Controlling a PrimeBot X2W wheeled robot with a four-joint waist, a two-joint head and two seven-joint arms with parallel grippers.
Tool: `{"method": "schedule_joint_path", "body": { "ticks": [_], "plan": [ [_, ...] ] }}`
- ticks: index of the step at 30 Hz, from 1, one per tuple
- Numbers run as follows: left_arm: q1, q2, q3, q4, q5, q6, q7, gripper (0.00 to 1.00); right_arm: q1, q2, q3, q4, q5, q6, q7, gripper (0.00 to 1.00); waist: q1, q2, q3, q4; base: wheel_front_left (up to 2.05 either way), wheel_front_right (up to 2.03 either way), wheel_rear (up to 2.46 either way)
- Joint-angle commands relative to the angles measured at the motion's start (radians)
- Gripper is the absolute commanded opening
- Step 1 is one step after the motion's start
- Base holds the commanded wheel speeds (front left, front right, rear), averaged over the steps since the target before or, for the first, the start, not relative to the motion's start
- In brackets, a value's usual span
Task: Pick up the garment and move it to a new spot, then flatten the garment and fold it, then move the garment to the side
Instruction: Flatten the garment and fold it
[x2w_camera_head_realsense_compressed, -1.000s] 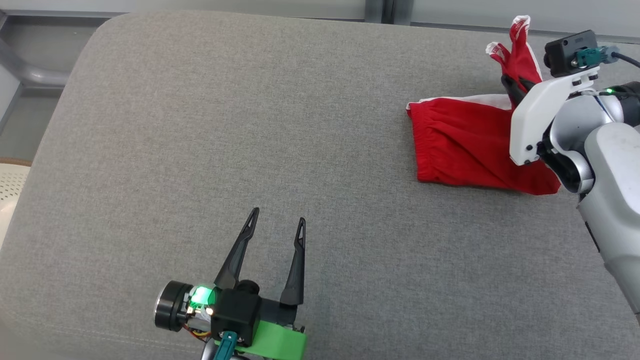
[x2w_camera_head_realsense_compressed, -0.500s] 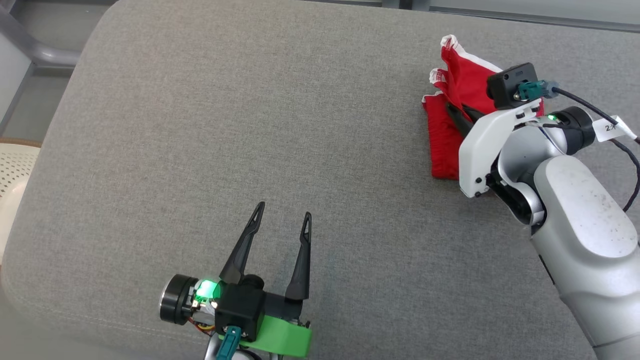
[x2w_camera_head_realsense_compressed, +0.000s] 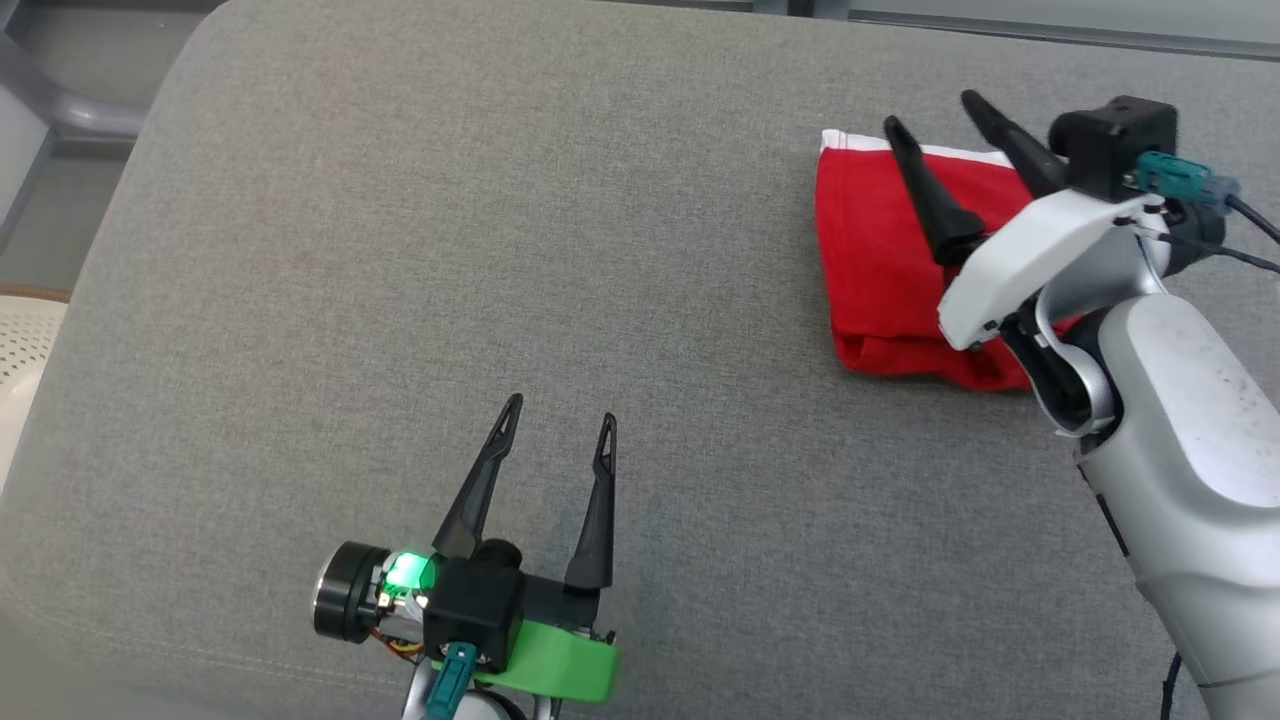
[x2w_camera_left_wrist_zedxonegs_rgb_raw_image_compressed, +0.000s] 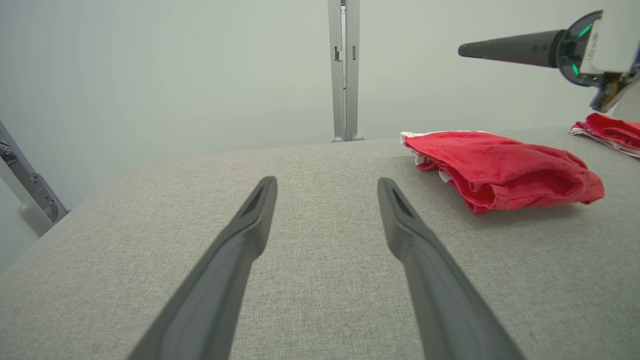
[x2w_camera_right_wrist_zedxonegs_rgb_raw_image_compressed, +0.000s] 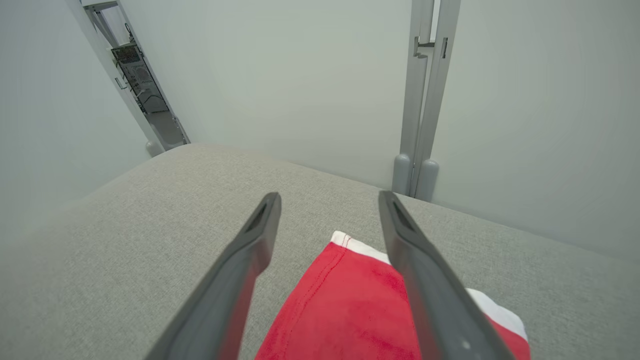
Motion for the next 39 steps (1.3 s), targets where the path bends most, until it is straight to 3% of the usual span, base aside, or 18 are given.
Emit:
{"method": "schedule_joint_path", "body": {
  "ticks": [1,9,16,17,18,19,25,31,39],
  "plan": [
    [0.005,0.0,0.01,-0.001,0.003,0.004,-0.002,1.0,0.034,-0.018,-0.018,-0.003,-0.011,-0.002,-0.04,1.0,0.0,0.0,-0.02,-0.019,0.0,0.0,0.0],
    [0.044,0.005,0.057,-0.019,0.011,0.001,-0.002,1.0,0.189,-0.113,-0.11,0.056,-0.04,-0.002,-0.213,1.0,0.0,0.0,-0.061,-0.073,0.0,0.0,0.0],
    [0.063,0.007,0.074,-0.027,0.021,-0.014,-0.002,1.0,0.323,-0.166,-0.093,0.079,-0.019,-0.002,-0.276,1.0,0.0,0.0,-0.066,-0.092,0.0,0.0,0.0],
    [0.064,0.007,0.075,-0.028,0.023,-0.016,-0.002,1.0,0.331,-0.173,-0.083,0.078,-0.017,-0.002,-0.282,0.65,0.0,0.0,-0.065,-0.092,0.0,0.0,0.0],
    [0.066,0.007,0.075,-0.028,0.025,-0.019,-0.002,1.0,0.334,-0.176,-0.073,0.078,-0.013,-0.002,-0.284,0.37,0.0,0.0,-0.064,-0.091,0.0,0.0,0.0],
    [0.066,0.007,0.073,-0.028,0.027,-0.022,-0.002,1.0,0.333,-0.183,-0.056,0.074,-0.012,-0.002,-0.289,0.0,0.0,0.0,-0.062,-0.09,0.0,0.0,0.0],
    [0.049,0.004,0.058,-0.02,0.021,-0.029,-0.002,1.0,0.251,-0.185,0.043,0.1,-0.003,-0.002,-0.301,0.0,0.0,0.0,-0.045,-0.061,0.0,0.0,0.0],
    [0.032,0.002,0.033,-0.005,0.009,-0.034,-0.002,1.0,0.169,-0.162,0.147,0.231,-0.001,-0.002,-0.265,0.0,0.0,0.0,-0.045,-0.018,0.0,0.0,0.0],
    [0.054,0.001,0.029,-0.016,0.004,-0.011,-0.002,1.0,0.207,-0.173,0.217,0.276,0.054,-0.002,-0.277,0.0,0.0,0.0,-0.055,0.002,0.0,0.0,0.0]
  ]
}}
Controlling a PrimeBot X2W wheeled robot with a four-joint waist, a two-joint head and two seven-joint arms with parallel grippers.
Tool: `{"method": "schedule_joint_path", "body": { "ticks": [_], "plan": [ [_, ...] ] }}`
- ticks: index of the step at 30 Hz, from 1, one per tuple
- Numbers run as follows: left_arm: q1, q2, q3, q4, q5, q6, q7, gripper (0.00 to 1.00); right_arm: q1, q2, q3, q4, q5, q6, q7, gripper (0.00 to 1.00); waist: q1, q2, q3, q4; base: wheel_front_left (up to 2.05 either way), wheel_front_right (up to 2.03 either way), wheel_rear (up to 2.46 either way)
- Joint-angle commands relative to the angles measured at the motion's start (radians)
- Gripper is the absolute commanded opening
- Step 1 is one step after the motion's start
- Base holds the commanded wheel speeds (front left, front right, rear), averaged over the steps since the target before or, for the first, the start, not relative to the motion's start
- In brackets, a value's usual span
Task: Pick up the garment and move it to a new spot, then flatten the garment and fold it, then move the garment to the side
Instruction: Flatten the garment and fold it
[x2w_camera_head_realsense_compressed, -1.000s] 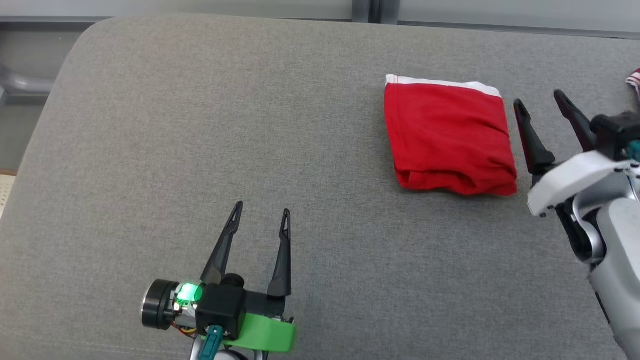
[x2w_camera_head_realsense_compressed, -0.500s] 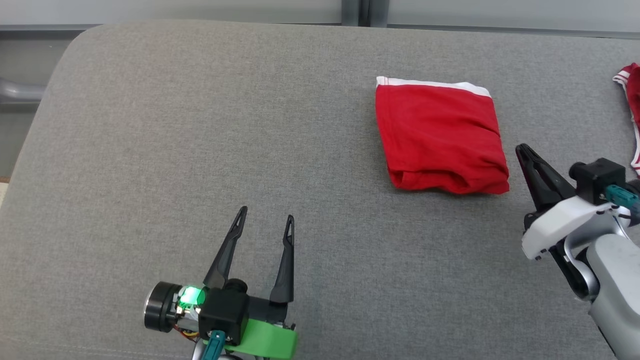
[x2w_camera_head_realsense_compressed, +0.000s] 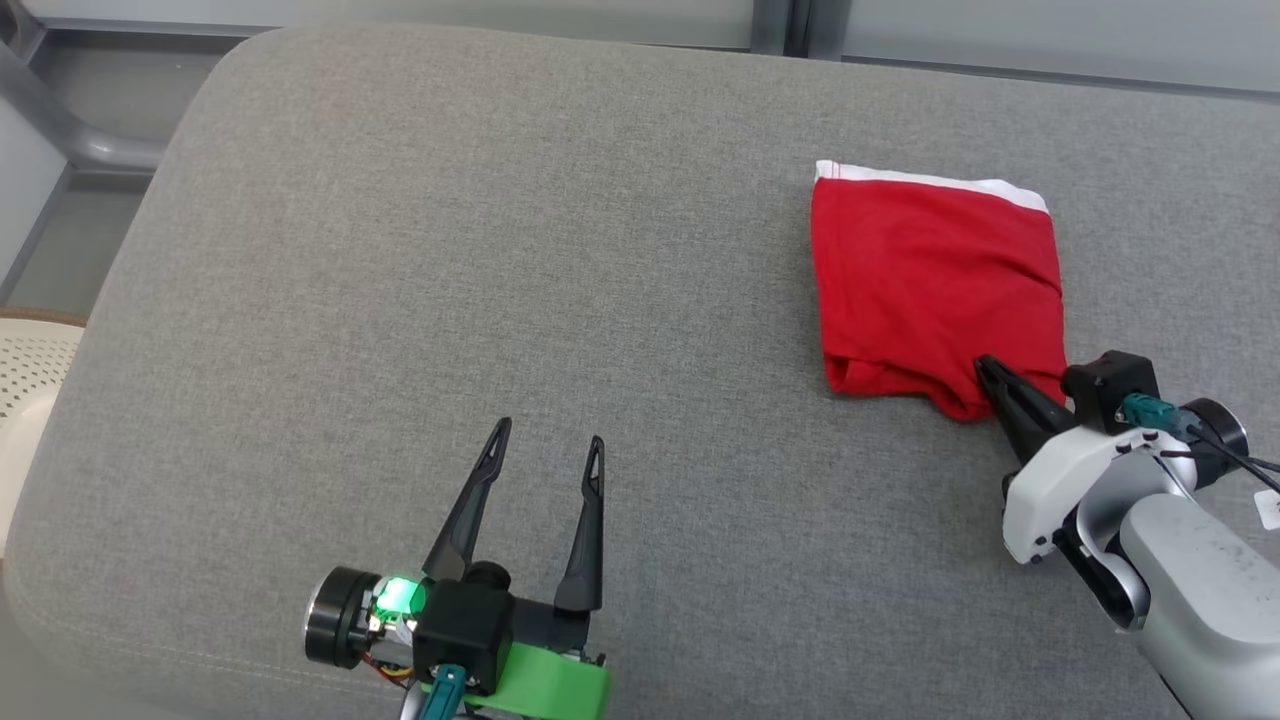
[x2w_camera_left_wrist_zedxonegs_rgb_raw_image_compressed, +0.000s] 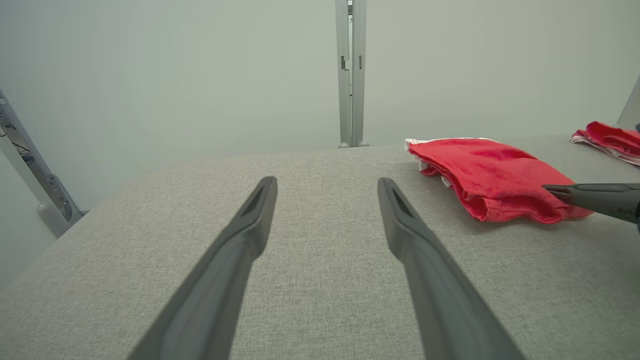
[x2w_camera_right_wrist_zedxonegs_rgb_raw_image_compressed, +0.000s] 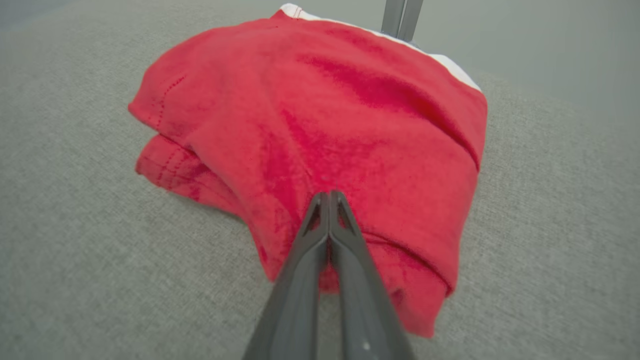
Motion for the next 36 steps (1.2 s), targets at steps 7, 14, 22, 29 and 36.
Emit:
{"method": "schedule_joint_path", "body": {
  "ticks": [7,14,22,29,36],
  "plan": [
    [0.006,0.0,-0.007,-0.008,-0.008,0.007,-0.002,1.0,-0.024,-0.009,-0.018,-0.119,-0.024,-0.002,-0.051,0.0,0.0,0.0,0.005,-0.008,0.0,0.0,0.0],
    [-0.016,0.0,-0.02,-0.001,-0.016,0.001,-0.002,1.0,-0.062,0.069,0.01,-0.057,-0.067,-0.002,-0.011,0.0,0.0,0.0,0.004,0.022,0.0,0.0,0.0],
    [-0.015,0.0,-0.02,0.0,-0.03,0.011,-0.002,1.0,-0.094,0.158,0.106,0.092,-0.024,-0.002,-0.018,0.0,0.0,0.0,0.006,0.049,0.0,0.0,0.0],
    [-0.012,0.0,-0.002,0.003,-0.021,0.009,-0.002,1.0,-0.124,0.186,0.252,0.086,0.093,-0.002,-0.049,0.0,0.0,0.0,-0.012,0.014,0.0,0.0,0.0],
    [0.028,0.0,0.082,-0.011,-0.045,0.012,-0.002,1.0,-0.122,0.18,0.206,0.005,0.095,-0.002,-0.091,1.0,0.0,0.0,-0.055,-0.087,0.0,0.0,0.0]
  ]
}}
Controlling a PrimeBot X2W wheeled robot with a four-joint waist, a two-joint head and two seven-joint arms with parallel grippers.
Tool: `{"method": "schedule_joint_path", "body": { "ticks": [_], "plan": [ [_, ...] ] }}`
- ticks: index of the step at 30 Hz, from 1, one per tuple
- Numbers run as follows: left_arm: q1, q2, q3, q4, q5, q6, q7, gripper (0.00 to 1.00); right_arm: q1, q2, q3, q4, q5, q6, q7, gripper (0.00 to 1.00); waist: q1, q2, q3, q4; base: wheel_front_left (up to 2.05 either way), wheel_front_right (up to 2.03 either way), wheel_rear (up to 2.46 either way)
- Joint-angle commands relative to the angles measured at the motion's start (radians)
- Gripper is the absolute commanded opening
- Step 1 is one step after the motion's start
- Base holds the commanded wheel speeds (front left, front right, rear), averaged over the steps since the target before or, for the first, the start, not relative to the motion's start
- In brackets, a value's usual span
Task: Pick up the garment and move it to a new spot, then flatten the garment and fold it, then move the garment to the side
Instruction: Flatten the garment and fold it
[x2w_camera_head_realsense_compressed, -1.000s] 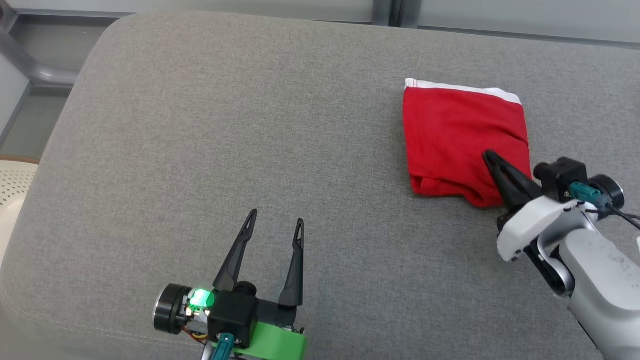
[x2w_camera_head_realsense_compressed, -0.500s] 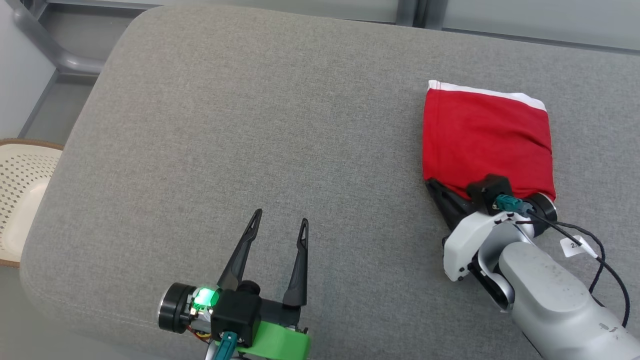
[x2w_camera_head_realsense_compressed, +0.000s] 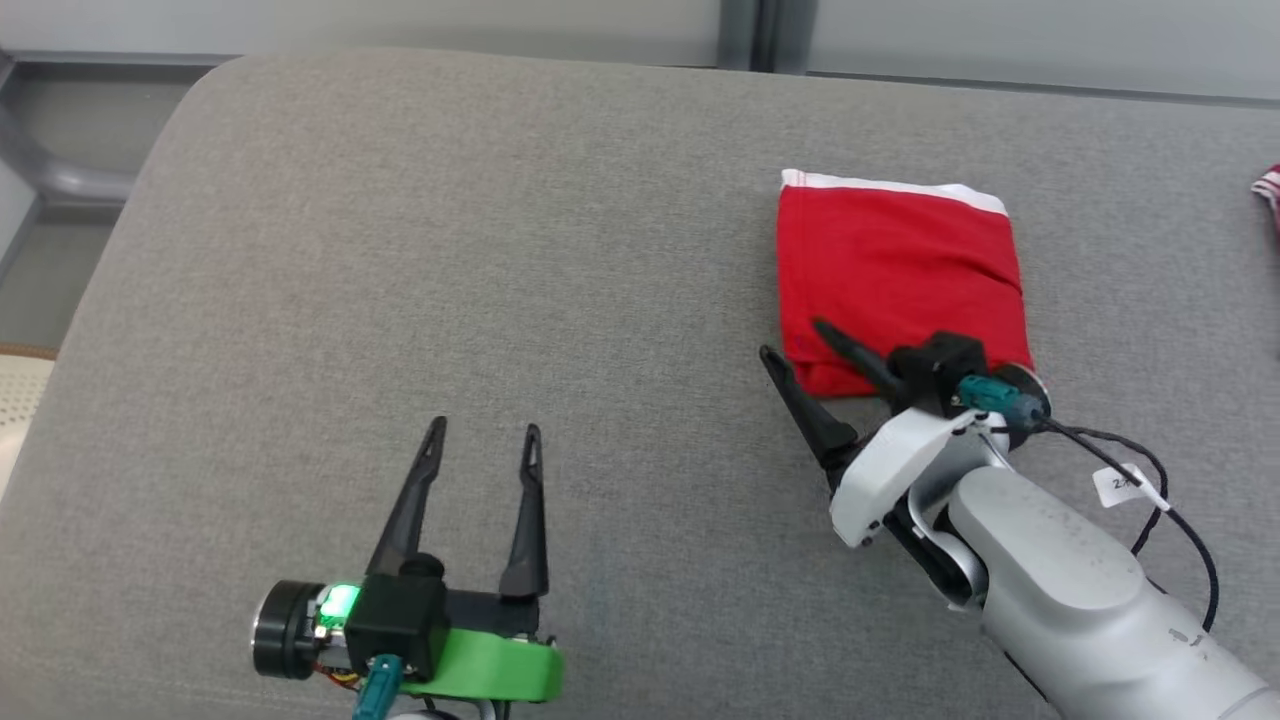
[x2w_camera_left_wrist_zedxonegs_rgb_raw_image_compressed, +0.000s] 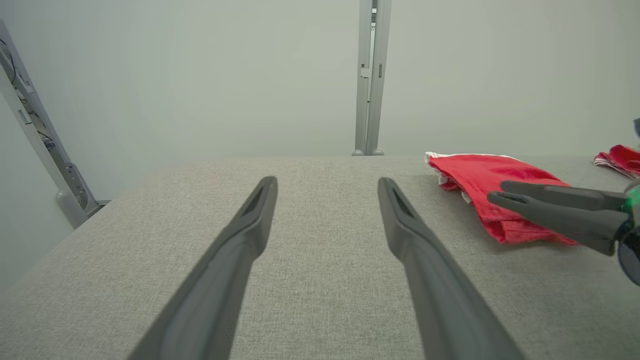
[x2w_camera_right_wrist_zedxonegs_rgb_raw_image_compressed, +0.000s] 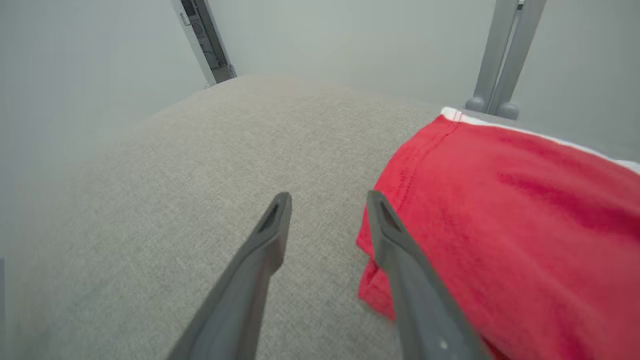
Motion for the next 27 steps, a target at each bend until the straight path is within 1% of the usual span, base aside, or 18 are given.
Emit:
{"method": "schedule_joint_path", "body": {
  "ticks": [1,4,7,12,16,20,27],
  "plan": [
    [0.018,0.001,0.022,-0.007,-0.007,0.0,-0.002,1.0,0.018,-0.002,-0.035,-0.033,-0.025,-0.002,-0.006,1.0,0.0,0.0,-0.036,-0.065,0.0,0.0,0.0],
    [0.034,0.001,0.073,-0.009,-0.02,-0.012,-0.002,1.0,0.086,-0.002,-0.146,-0.119,-0.083,-0.002,-0.006,1.0,0.0,0.0,-0.055,-0.107,0.0,0.0,0.0],
    [0.053,0.001,0.114,-0.009,-0.019,-0.022,-0.002,1.0,0.155,0.012,-0.24,-0.193,-0.147,-0.002,-0.006,1.0,0.0,0.0,-0.074,-0.141,0.0,0.0,0.0],
    [0.092,0.001,0.166,-0.032,-0.029,-0.054,-0.002,1.0,0.284,0.033,-0.361,-0.262,-0.228,-0.002,-0.006,1.0,0.0,0.0,-0.11,-0.183,0.0,0.0,0.0],
    [0.12,0.001,0.194,-0.049,-0.01,-0.073,-0.002,1.0,0.351,0.061,-0.435,-0.303,-0.278,-0.002,-0.006,1.0,0.0,0.0,-0.132,-0.208,0.0,0.0,0.0],
    [0.155,0.001,0.219,-0.045,0.0,-0.098,-0.002,1.0,0.399,0.087,-0.483,-0.332,-0.309,-0.002,-0.006,1.0,0.0,0.0,-0.159,-0.222,0.0,0.0,0.0],
    [0.2,0.001,0.243,-0.02,0.013,-0.119,-0.002,1.0,0.481,0.129,-0.556,-0.358,-0.31,-0.002,-0.006,1.0,0.0,0.0,-0.205,-0.222,0.0,0.0,0.0]
  ]
}}
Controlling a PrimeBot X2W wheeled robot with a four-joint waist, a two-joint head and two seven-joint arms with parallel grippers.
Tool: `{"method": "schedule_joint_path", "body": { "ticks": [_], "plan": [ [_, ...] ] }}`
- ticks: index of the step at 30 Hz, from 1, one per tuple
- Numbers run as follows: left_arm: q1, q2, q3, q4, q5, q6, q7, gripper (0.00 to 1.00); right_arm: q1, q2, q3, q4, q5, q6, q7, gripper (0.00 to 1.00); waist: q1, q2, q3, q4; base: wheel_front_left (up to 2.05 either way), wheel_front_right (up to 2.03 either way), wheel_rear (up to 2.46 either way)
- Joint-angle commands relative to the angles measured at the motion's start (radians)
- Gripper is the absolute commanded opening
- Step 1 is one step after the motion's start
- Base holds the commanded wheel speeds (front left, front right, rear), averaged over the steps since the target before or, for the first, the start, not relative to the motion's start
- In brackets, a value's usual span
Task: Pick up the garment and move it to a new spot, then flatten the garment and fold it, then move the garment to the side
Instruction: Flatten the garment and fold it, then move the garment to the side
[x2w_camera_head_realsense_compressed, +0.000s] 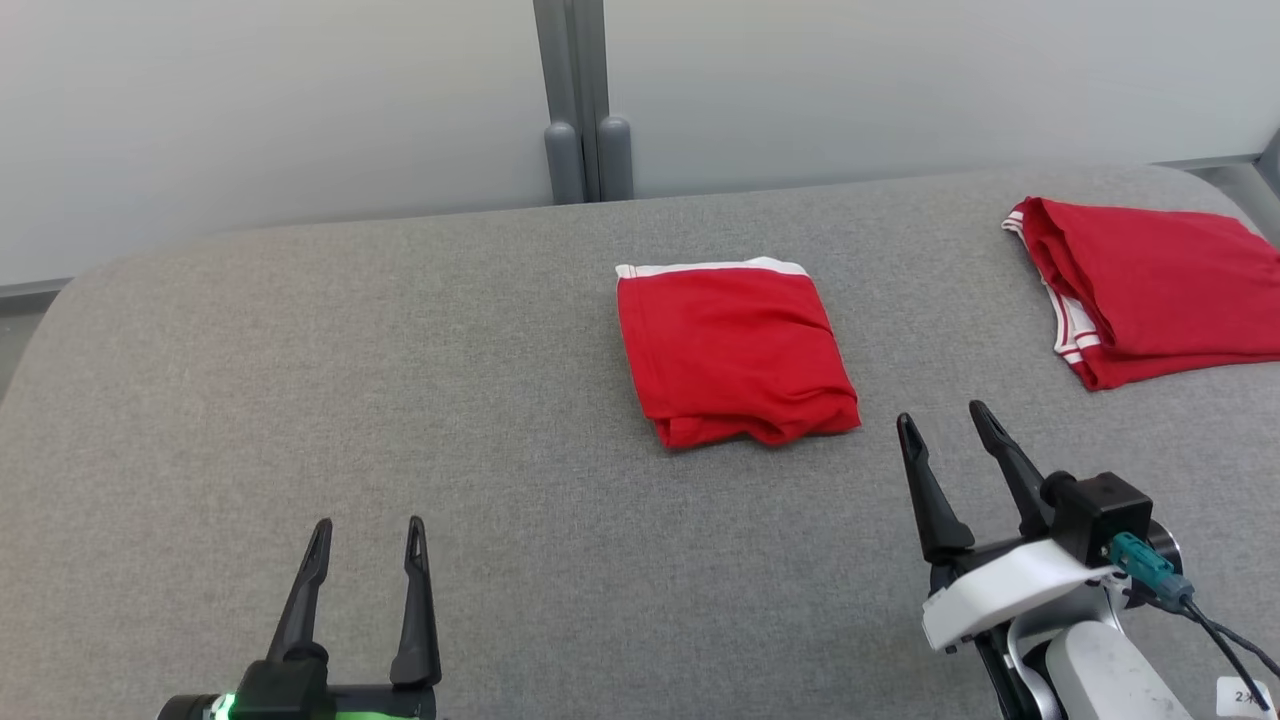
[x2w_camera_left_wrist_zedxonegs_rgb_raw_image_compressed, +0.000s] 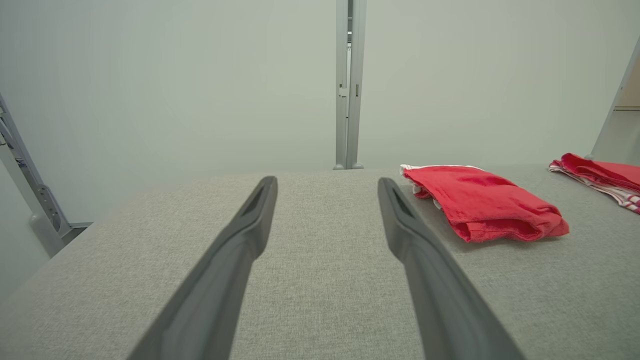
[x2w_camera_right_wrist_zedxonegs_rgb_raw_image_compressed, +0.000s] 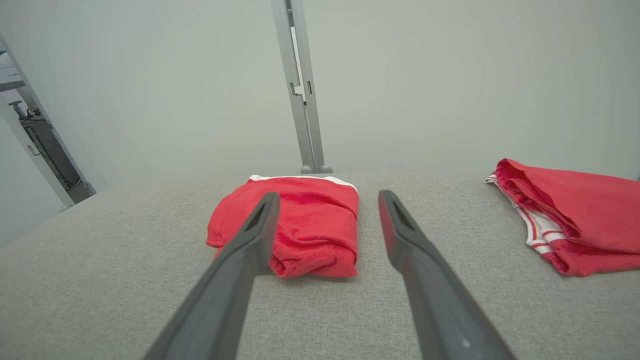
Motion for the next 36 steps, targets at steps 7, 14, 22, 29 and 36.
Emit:
{"method": "schedule_joint_path", "body": {
  "ticks": [7,14,22,29,36],
  "plan": [
    [0.048,0.001,0.02,0.031,0.013,-0.012,-0.002,1.0,0.075,0.005,0.001,-0.004,0.0,-0.001,-0.003,1.0,0.0,-0.0001,-0.046,0.0,0.0,0.0,0.0],
    [0.063,0.001,0.032,0.053,0.018,-0.002,-0.002,1.0,0.11,0.008,0.019,0.013,-0.002,-0.001,-0.003,1.0,0.0,-0.0001,-0.064,0.003,0.0,0.0,0.0],
    [0.064,0.001,0.036,0.075,0.008,0.008,-0.002,1.0,0.113,0.011,0.031,0.022,-0.008,-0.001,-0.003,1.0,0.0,-0.0001,-0.076,0.005,0.0,0.0,0.0],
    [0.062,0.001,0.034,0.085,0.011,0.007,-0.002,1.0,0.115,0.011,0.036,0.026,-0.006,-0.001,-0.003,1.0,0.0,-0.0001,-0.079,0.008,0.0,0.0,0.0],
    [0.057,0.001,0.032,0.09,0.014,0.008,-0.002,1.0,0.118,0.012,0.036,0.023,-0.004,-0.001,-0.003,1.0,0.0,-0.0001,-0.078,0.013,0.0,0.0,0.0]
  ]
}}
